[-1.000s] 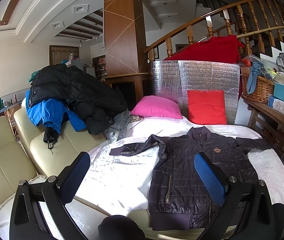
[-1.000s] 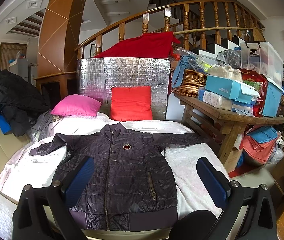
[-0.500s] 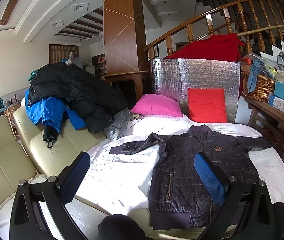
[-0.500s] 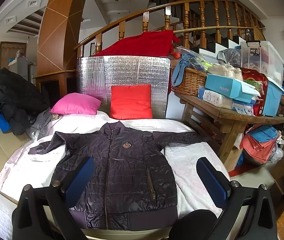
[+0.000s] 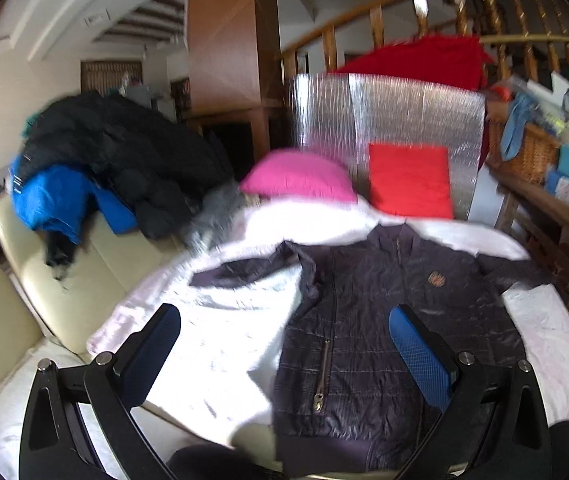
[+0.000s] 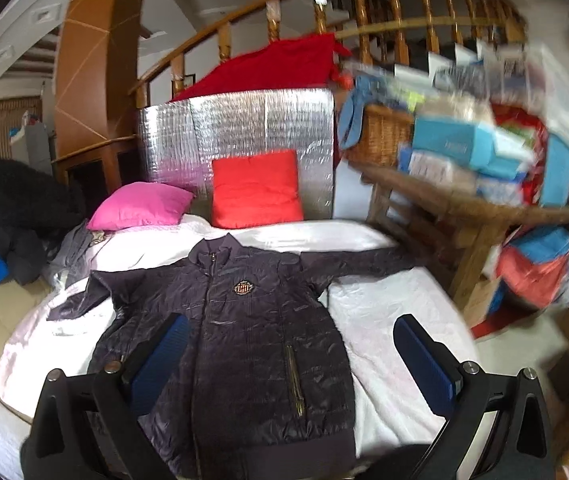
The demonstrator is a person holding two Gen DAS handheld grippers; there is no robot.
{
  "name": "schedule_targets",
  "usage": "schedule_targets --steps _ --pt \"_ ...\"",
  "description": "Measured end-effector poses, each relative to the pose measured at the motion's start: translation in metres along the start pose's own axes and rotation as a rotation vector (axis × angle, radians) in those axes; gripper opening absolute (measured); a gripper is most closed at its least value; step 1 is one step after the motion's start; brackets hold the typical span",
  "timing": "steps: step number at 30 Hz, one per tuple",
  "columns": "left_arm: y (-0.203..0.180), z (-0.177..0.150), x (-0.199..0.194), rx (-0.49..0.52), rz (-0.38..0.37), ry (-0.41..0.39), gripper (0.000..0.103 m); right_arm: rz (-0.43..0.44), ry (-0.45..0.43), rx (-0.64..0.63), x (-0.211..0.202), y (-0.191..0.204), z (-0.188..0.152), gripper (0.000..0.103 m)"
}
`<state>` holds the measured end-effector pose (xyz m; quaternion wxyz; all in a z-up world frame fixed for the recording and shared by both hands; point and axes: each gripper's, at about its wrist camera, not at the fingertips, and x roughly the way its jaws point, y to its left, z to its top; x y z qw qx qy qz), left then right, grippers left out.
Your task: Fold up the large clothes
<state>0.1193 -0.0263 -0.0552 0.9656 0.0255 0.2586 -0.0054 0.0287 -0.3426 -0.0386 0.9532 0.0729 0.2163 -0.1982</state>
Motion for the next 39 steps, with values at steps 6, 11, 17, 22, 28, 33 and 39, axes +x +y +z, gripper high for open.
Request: schedule_targets --steps 6,11,17,22,28,33,39 --pt "-0.034 -0.012 0.168 -0.012 0.002 0.276 0.103 0.148 0.119 0.28 0.126 -0.11 0.021 0.103" --pt "-0.057 -0.031 0.271 -0.05 0.042 0.428 0.103 0.204 0.18 0.585 0.235 -0.204 0.018 0.103" --pt "-0.085 -0.039 0.331 -0.031 0.072 0.436 0.103 0.236 0.218 0.864 0.362 -0.28 0.009 0.103" --pt "-0.102 -0.062 0.362 0.052 0.075 0.513 0.103 0.18 0.249 0.926 0.436 -0.319 0.007 0.101" --pt "-0.111 -0.07 0.367 0.087 0.073 0.488 0.103 0.09 0.312 0.944 0.512 -0.343 0.009 0.077" --pt "-0.109 -0.076 0.363 0.049 0.073 0.464 0.103 -0.023 0.283 0.935 0.545 -0.352 0.015 0.029" --pt "-0.11 -0.071 0.362 0.047 0.063 0.498 0.103 -0.034 0.176 0.92 0.539 -0.341 0.026 0.011"
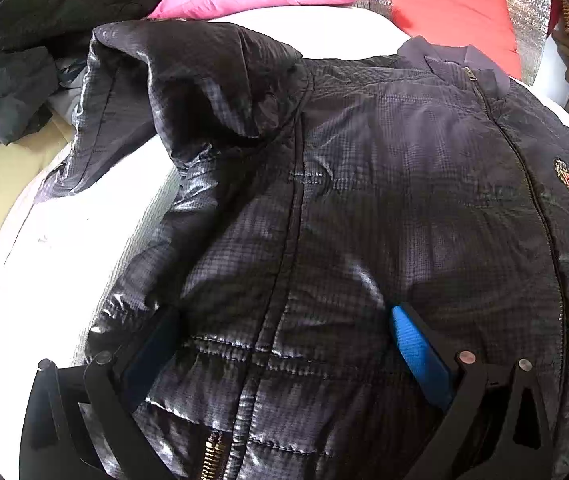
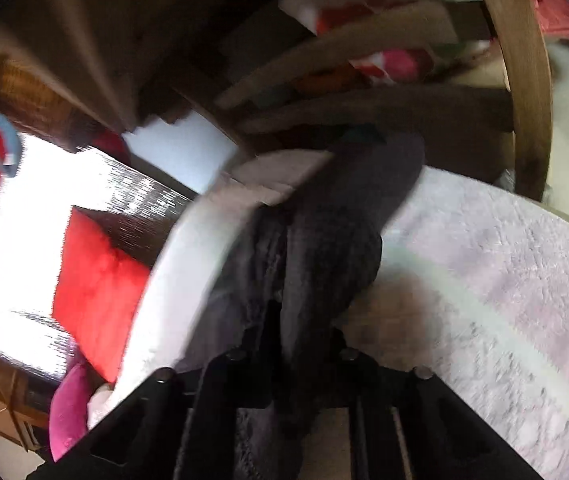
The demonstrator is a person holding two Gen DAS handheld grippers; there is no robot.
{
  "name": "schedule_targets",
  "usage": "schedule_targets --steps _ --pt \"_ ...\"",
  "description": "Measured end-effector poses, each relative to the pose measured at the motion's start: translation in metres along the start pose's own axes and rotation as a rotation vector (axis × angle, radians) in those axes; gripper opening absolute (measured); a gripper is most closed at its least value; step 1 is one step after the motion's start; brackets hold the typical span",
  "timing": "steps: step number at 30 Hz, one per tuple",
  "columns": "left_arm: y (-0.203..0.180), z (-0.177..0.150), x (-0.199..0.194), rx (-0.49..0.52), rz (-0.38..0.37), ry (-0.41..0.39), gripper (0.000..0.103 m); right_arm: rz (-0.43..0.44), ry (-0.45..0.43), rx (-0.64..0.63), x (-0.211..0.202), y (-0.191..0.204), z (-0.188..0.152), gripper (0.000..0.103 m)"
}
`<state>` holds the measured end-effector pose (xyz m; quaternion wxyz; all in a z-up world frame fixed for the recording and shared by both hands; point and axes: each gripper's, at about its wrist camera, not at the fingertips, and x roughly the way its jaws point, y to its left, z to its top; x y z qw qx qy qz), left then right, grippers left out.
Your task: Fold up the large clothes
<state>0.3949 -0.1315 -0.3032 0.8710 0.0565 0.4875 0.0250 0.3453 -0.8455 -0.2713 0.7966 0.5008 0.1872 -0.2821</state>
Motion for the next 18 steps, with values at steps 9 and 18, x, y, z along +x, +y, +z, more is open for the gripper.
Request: schedule_targets --steps 9,18 --pt "0.017 0.025 -0.036 -0.032 0.038 -0.159 0.103 0.254 -0.08 -0.229 -0.106 0.122 -0.069 0.011" --pt "0.072 0.025 -0.072 -0.104 0.109 -0.28 0.103 0.47 0.098 -0.457 -0.174 0.253 -0.214 0.011"
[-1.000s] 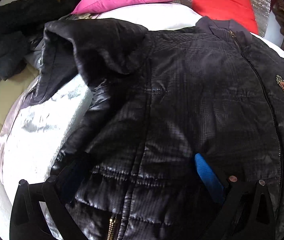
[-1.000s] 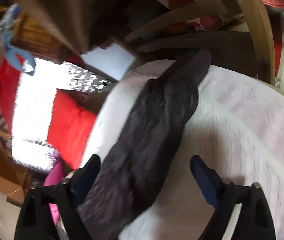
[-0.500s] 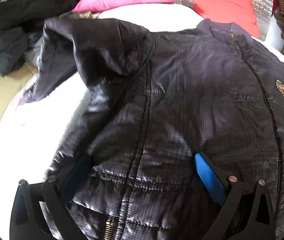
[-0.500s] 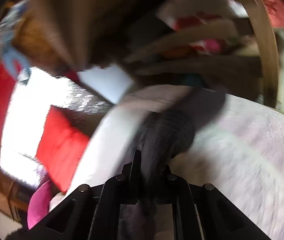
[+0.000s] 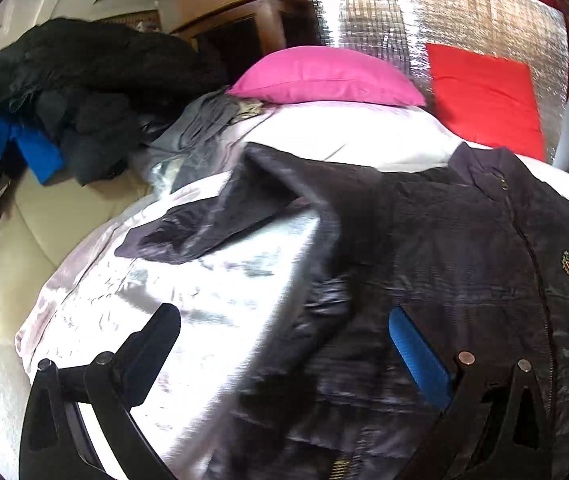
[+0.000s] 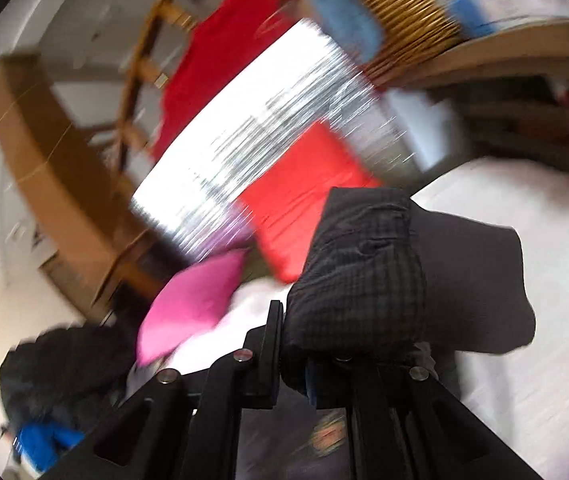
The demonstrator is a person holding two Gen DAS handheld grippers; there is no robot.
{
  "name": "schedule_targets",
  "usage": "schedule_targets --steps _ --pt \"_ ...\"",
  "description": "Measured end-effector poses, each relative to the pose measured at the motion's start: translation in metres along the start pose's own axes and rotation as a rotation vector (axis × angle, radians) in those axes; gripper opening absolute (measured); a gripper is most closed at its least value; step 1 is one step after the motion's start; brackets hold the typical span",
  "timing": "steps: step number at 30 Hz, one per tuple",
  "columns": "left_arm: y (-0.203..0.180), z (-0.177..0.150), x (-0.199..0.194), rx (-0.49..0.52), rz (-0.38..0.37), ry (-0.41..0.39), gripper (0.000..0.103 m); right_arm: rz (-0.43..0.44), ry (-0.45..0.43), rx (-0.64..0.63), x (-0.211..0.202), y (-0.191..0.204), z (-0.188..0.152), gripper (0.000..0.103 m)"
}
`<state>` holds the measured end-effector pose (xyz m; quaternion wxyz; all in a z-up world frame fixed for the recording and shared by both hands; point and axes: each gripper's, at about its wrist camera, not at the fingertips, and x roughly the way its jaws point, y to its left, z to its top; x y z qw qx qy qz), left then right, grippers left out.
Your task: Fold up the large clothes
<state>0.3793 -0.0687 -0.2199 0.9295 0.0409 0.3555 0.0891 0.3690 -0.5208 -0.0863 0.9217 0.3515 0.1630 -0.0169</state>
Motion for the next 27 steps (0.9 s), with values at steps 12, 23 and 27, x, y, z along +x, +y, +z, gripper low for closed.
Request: schedule_targets --steps 12,23,27 --pt "0.051 -0.001 0.007 -0.133 -0.079 0.03 0.103 0.194 0.589 0.082 0.113 0.087 -0.158 0.075" --pt "-0.02 -0.004 -0.01 -0.09 -0.395 0.015 0.103 0.25 0.352 0.174 -0.005 -0.016 -0.099 0.075" --pt "-0.067 -0.008 -0.015 0.014 -0.454 0.01 0.103 0.074 0.263 0.215 -0.014 -0.06 -0.081 0.075"
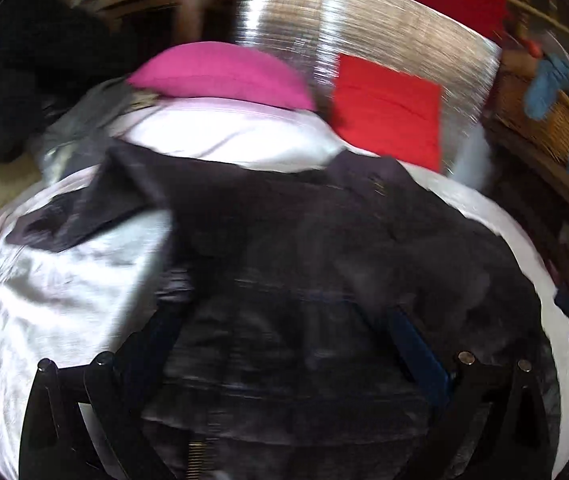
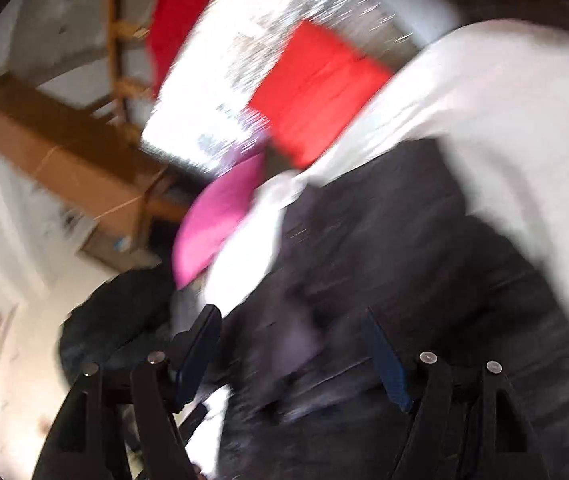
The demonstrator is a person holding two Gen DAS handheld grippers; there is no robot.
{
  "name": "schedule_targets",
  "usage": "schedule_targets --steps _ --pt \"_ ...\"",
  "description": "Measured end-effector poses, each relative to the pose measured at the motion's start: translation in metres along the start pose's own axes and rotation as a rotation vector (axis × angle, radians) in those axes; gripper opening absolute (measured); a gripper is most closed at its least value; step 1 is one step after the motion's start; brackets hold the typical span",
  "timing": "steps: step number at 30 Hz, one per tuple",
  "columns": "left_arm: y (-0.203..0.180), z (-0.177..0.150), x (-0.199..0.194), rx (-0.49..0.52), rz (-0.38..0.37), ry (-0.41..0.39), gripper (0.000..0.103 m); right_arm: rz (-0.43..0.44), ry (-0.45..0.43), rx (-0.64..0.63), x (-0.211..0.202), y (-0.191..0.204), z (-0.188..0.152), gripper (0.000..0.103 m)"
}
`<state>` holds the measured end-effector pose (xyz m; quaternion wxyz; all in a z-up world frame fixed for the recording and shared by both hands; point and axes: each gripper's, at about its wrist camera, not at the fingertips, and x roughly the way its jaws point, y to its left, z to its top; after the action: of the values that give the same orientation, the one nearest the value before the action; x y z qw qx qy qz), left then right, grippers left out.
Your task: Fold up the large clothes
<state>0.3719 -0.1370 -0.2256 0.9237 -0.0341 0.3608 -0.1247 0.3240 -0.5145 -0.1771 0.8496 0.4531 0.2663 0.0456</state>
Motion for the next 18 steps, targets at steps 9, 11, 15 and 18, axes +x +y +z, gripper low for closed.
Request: schedule_targets --steps 9,11,15,18 --pt "-0.086 0.003 0.032 0.249 -0.057 0.006 0.103 -0.309 -0.036 0.041 0.033 -0.062 0.042 0.075" --pt "-0.101 0.008 0.044 0.285 -0.038 0.007 0.103 -0.316 -0.012 0.051 0.041 -0.071 0.045 0.075" --pt "-0.105 0.014 0.061 0.291 -0.012 0.016 0.102 -0.319 0.044 0.045 0.056 -0.075 0.046 0.075" --pt "-0.105 0.015 0.06 0.302 -0.004 0.004 0.083 -0.347 0.06 -0.007 0.062 -0.07 0.04 0.07"
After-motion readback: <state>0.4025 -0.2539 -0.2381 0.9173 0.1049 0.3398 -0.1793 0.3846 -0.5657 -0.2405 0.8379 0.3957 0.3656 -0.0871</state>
